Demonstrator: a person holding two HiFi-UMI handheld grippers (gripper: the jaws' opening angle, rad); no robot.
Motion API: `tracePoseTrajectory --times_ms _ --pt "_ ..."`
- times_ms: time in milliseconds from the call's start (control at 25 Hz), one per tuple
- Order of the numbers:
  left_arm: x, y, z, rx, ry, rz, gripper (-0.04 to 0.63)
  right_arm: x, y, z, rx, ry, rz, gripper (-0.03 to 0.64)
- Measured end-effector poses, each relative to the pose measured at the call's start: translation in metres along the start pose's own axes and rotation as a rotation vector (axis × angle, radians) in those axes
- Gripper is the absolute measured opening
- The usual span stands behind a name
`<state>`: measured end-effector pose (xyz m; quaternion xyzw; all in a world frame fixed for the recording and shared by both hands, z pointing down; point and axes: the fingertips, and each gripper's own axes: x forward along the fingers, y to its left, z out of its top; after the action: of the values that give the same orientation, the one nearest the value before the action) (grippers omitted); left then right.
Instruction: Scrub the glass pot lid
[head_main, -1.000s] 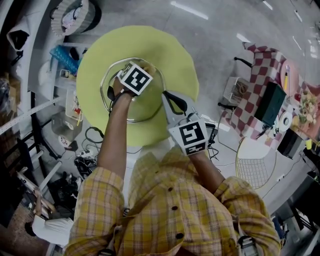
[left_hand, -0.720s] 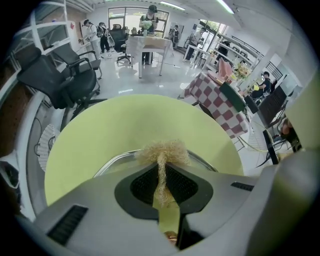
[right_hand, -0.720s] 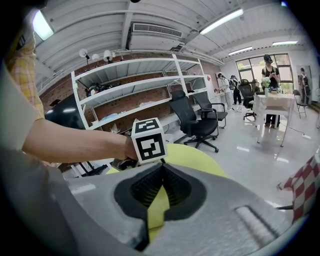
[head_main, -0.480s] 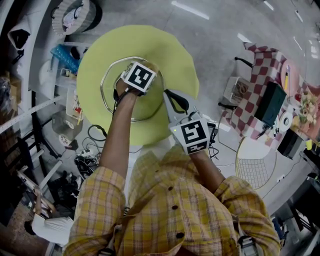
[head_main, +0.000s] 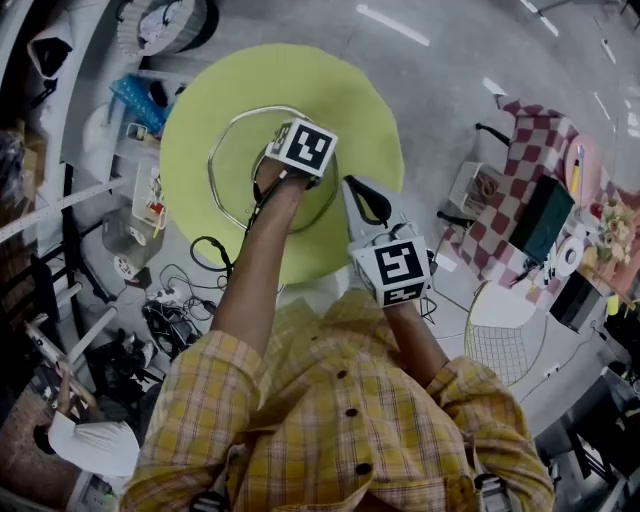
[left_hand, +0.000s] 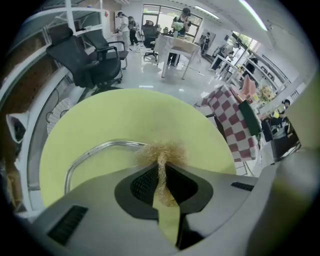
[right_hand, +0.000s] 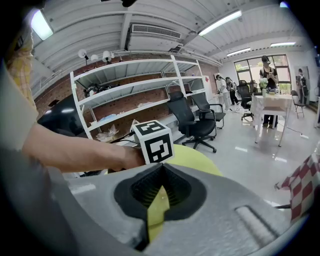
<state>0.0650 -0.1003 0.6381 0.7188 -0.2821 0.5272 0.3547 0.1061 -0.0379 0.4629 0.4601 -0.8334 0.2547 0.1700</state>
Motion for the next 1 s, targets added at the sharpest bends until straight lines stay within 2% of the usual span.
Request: tracePoseTrajectory --times_ms 160,440,560,680,800,880,1000 --pt "0.000 -0.005 -0.001 -0.112 -0.013 -0.009 0.046 -0.003 -0.004 0.000 0.023 -0.004 -0.009 -0.002" --pt "-0.004 -0.003 -0.003 -0.318 -0.158 0.041 0.046 -0.009 -0.004 -0.008 0.019 0.002 -0.014 -0.002" --pt "-0.009 0.001 -0.005 -0.361 -0.224 0.075 0.046 -0.009 -0.002 -0.008 0.013 0.007 -0.011 -0.003" --pt "-0.023 0.014 -0.010 -0.392 -0.280 0.159 0.046 -0.007 -0.001 -0.011 0.012 0.016 -0.007 -0.002" --pt "-0.016 0.006 -0.010 -0.443 -0.348 0.124 0.046 -0.005 -0.001 -0.013 0.006 0.027 0.000 -0.003" --pt "-0.018 0.007 -0.012 -0.450 -0.369 0.138 0.046 -0.003 0.000 -0.015 0.002 0.033 0.005 -0.002" --pt "-0.014 0.003 -0.014 -0.473 -0.397 0.118 0.046 -0.001 0.001 -0.019 0.004 0.042 0.008 -0.003"
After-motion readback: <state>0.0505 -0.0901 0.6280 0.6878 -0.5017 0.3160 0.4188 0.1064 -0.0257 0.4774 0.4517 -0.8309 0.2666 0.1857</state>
